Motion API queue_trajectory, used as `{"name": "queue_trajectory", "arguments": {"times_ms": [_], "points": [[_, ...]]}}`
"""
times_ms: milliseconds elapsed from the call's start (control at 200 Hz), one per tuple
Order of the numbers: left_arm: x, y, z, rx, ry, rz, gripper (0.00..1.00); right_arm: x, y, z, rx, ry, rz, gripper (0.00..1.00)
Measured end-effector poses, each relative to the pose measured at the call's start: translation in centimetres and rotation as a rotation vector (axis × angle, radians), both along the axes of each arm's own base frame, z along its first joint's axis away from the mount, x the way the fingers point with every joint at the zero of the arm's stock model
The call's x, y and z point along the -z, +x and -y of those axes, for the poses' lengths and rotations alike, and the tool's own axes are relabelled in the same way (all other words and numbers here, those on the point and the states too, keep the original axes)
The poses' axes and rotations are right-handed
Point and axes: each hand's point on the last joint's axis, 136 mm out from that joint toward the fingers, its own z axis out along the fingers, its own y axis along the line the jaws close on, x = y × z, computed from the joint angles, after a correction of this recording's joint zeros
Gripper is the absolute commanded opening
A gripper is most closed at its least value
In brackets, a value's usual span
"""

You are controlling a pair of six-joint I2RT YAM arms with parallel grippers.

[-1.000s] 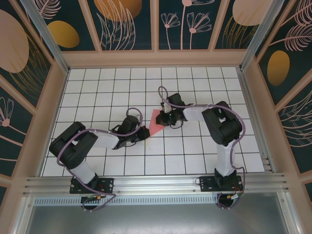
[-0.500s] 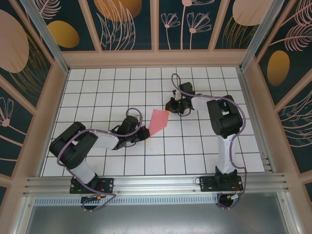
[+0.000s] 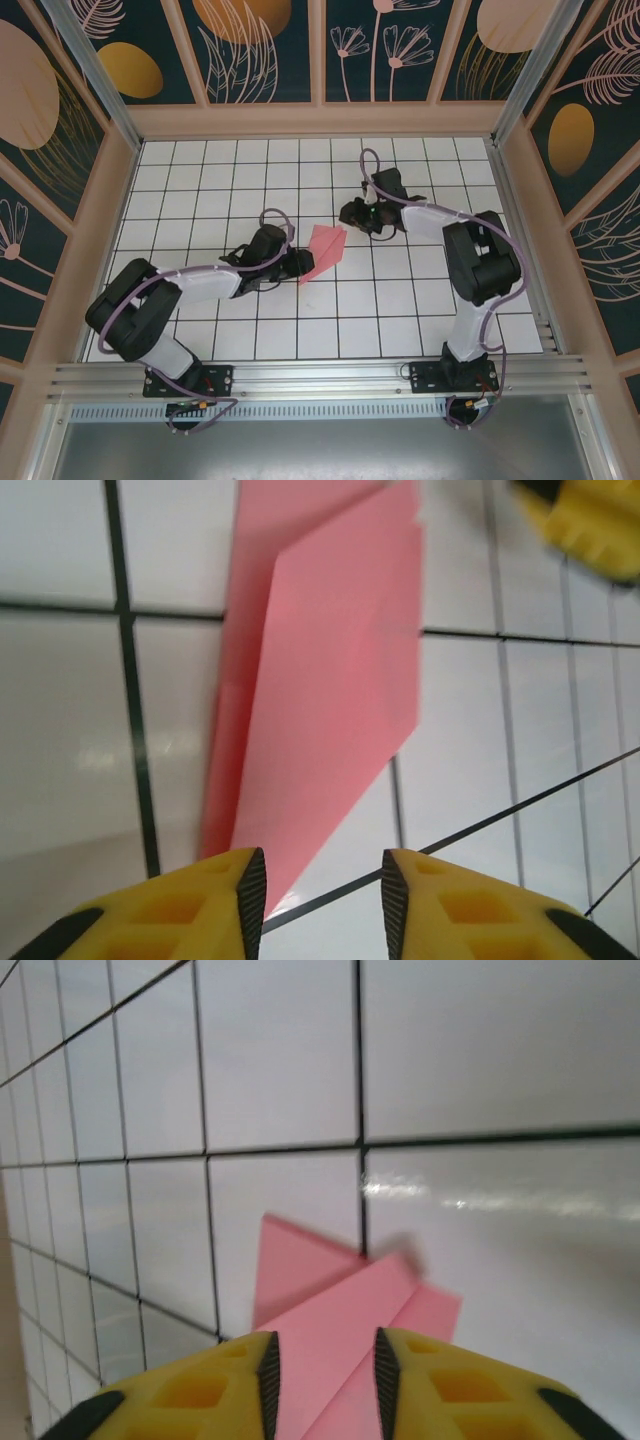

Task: Fold a paper plane with a square sheet of paper (pick it up from the middle)
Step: Pick up the paper from the center of the table.

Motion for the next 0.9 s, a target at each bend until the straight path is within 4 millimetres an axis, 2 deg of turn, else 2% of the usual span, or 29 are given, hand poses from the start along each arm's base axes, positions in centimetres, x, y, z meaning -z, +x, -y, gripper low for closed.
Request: {"name": "queue_trajectory", "arguments": {"times_ms": [130, 245, 465, 901], "points": [[-2.4, 1.2, -0.7, -0.069, -0.008, 0.071, 0.57, 0.4, -3.0, -1.6, -0.014, 0.017, -0.042, 0.42], [-2.7, 1.7, -1.5, -0.117, 0.01, 0.089, 0.64, 1.3, -4.4, -2.4, -0.005, 0.013, -0.088, 0.42], [-1.8, 1.8, -2.7, -0.177, 0.052, 0.074, 0.77, 2.9, -4.4, -2.7, 0.027, 0.008, -0.134, 0.41], [-1.2, 1.8, -3.7, -0.215, 0.093, 0.068, 0.84, 4.0, -3.9, -3.6, 0.027, 0.003, -0.16, 0.4]]}}
